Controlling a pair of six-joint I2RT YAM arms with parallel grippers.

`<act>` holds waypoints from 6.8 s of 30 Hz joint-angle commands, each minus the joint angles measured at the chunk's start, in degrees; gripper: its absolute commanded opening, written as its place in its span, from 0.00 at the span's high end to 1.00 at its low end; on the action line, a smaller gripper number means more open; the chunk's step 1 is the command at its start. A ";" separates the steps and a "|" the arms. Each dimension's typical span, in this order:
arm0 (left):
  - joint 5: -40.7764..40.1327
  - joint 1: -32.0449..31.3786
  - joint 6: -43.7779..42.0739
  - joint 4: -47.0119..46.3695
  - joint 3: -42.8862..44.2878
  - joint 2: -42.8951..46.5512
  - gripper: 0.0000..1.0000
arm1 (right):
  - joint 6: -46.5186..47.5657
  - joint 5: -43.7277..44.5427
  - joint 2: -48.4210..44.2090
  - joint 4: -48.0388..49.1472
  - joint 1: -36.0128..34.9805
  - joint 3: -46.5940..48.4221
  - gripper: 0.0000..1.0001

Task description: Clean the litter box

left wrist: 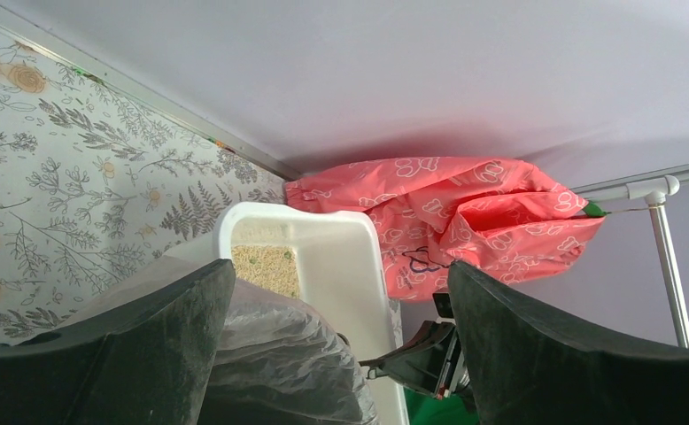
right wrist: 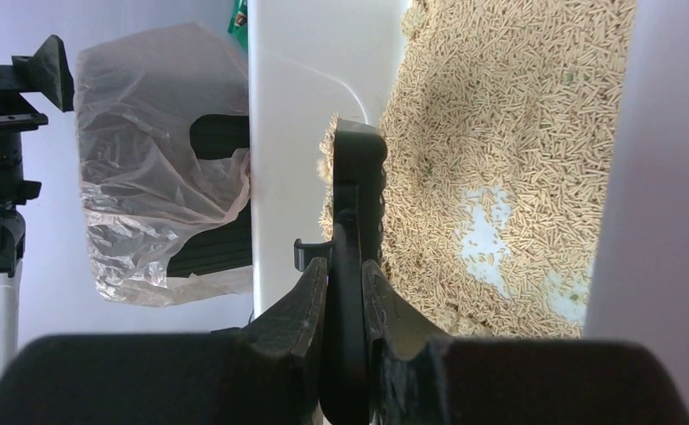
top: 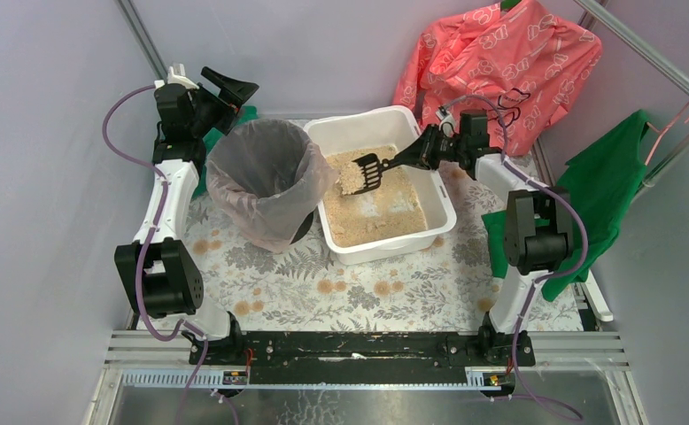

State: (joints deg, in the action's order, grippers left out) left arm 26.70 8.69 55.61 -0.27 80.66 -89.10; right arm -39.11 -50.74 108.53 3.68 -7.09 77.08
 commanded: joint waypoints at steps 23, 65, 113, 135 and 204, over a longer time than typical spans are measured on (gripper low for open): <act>2.56 -0.21 0.38 -3.15 2.90 -2.99 0.01 | -21.03 -10.25 -10.98 27.81 9.40 -12.61 1.00; 2.73 -1.18 1.97 -4.45 2.70 -3.82 0.01 | -22.35 -8.05 -8.59 31.76 7.41 -15.43 1.00; 3.14 -1.69 2.65 -6.29 0.06 -2.24 0.02 | -19.38 -7.34 -11.04 26.23 8.31 -12.92 1.00; 3.41 -1.71 2.92 -7.62 -0.97 -1.97 0.02 | -24.66 -5.23 -10.66 22.90 2.28 11.63 1.00; 3.60 -1.09 2.23 -5.78 0.90 -0.68 0.01 | -21.53 0.81 -14.25 34.24 -2.11 12.15 1.00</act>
State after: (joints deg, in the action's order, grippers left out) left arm 29.63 7.44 58.33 -3.44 82.19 -91.70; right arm -48.18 -47.68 99.31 24.32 -14.66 94.98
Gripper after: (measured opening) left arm 0.986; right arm 0.201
